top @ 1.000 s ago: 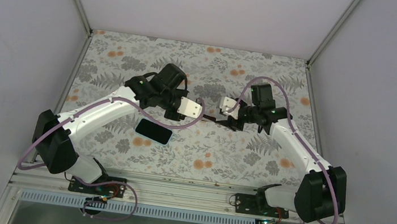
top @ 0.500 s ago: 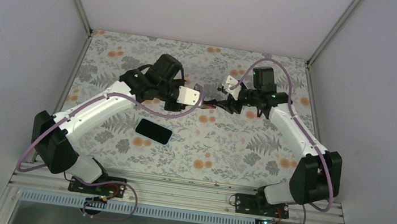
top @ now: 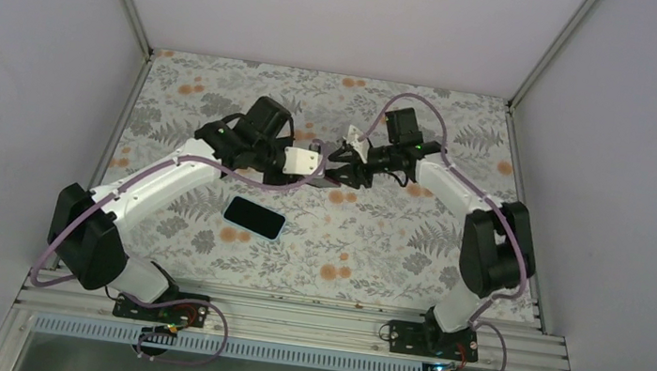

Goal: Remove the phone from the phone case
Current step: Remove the phone case from the phone.

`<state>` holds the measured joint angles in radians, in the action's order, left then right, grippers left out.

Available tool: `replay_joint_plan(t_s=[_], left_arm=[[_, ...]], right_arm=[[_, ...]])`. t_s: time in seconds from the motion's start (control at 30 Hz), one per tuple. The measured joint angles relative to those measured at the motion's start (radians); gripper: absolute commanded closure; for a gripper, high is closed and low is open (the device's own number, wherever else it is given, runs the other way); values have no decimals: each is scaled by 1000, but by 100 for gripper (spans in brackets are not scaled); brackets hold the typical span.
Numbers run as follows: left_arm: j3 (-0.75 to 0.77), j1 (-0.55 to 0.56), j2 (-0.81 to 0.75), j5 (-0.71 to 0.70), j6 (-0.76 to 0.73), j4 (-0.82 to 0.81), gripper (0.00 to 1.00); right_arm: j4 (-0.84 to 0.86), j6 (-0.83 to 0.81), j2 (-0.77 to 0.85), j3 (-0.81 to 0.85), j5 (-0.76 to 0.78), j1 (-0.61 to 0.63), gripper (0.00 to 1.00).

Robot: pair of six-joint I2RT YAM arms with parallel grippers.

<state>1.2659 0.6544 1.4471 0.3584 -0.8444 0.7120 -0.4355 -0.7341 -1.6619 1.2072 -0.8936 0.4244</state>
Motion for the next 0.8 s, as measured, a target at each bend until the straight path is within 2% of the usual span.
replay_joint_plan(t_s=[0.07,0.17,0.33,0.43,0.57,0.7,0.73,0.8], left_arm=[[-28,-16,-1,5,14,-31,98],[-68,-70,0,63,49,-95,98],[-77,-136,-2,186,72,-160,98],[-77,-144,0,254,94,-161,98],[-77,-144,5,322,123,-156,98],[-68,-144,28,373,144,-138,98],[-62,-144,35,381,146,-128,98],[-43,-143,48,393,148,-94,98]], right_arm=[[27,37,-51,16,-48,3,51],[41,58,-116,79,-109,15,49],[-72,-62,-145,211,-124,16,44],[-119,-113,-123,213,-129,16,40],[-179,-169,-99,211,-140,16,40],[-252,-245,-97,216,-147,18,47],[-272,-261,-97,219,-142,21,50],[-319,-283,-101,230,-133,28,65]])
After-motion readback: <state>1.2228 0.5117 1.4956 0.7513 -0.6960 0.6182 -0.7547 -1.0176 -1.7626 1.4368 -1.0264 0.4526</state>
